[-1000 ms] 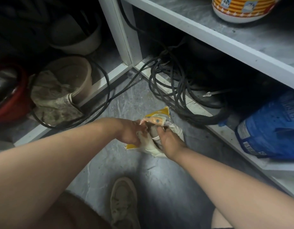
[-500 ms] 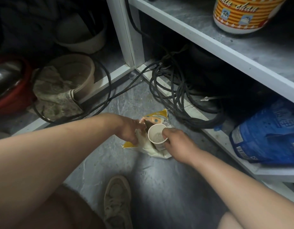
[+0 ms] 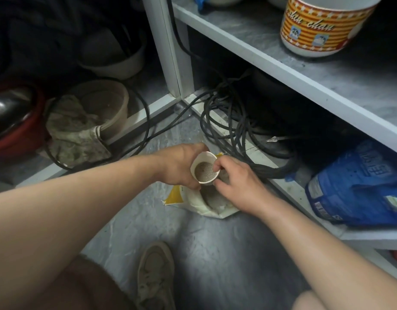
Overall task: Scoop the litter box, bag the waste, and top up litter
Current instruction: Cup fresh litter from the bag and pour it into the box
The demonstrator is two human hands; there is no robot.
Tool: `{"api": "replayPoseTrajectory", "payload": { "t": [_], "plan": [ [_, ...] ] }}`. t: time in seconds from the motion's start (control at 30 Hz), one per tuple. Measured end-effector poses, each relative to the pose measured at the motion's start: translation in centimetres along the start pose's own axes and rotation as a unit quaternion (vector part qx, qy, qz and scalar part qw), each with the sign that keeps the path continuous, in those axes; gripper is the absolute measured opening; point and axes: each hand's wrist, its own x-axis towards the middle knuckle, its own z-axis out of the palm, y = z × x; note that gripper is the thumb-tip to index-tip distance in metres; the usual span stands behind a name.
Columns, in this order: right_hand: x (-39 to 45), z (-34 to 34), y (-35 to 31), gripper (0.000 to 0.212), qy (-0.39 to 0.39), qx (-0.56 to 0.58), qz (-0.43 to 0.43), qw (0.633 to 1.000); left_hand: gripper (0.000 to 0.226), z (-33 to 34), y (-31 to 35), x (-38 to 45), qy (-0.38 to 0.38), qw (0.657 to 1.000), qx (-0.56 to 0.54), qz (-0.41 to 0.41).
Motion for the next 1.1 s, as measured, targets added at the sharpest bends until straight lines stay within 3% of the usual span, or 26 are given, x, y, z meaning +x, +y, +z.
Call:
{"api": "replayPoseTrajectory", "payload": {
  "t": [0.17,0.23,0.37,0.47,0.6,0.7,0.8,1.1],
  "plan": [
    [0.8,-0.1,-0.3,0.096,-0.002,0.069,0.083,0.994,0.082,-1.0,-1.1,-0.2,0.026,0.999,-0.035,0.008],
    [1.3,0.2,-0.7,0.107,-0.018,0.072,0.093,0.993,0.083,-1.3,-1.4,-0.2,0.028,0.999,-0.046,0.007],
    [2.4,1.1,-2.1,0.078,0.027,0.125,0.102,0.987,0.078,-2.3,-1.4,-0.3,0.046,0.997,-0.054,0.018],
    [2.9,1.6,-3.6,0.072,0.050,0.185,0.147,0.970,0.076,-3.6,-1.7,-1.5,0.058,0.994,-0.094,0.020],
    [1.5,1.3,-8.1,0.070,0.032,0.190,0.188,0.963,0.100,-4.5,-2.3,-6.2,0.044,0.974,-0.223,-0.007],
    [-0.8,0.2,-12.2,0.072,0.007,0.188,0.197,0.962,0.105,-4.0,-2.5,-11.9,0.078,0.942,-0.319,-0.069],
    [-3.5,-0.8,-16.9,0.072,-0.043,0.194,0.210,0.957,0.085,-2.4,-2.5,-19.3,0.147,0.909,-0.348,-0.176],
    [-8.1,2.8,-30.1,0.076,-0.152,0.165,0.178,0.958,0.060,1.6,-5.6,-40.2,0.148,0.855,-0.361,-0.341]
  ]
}}
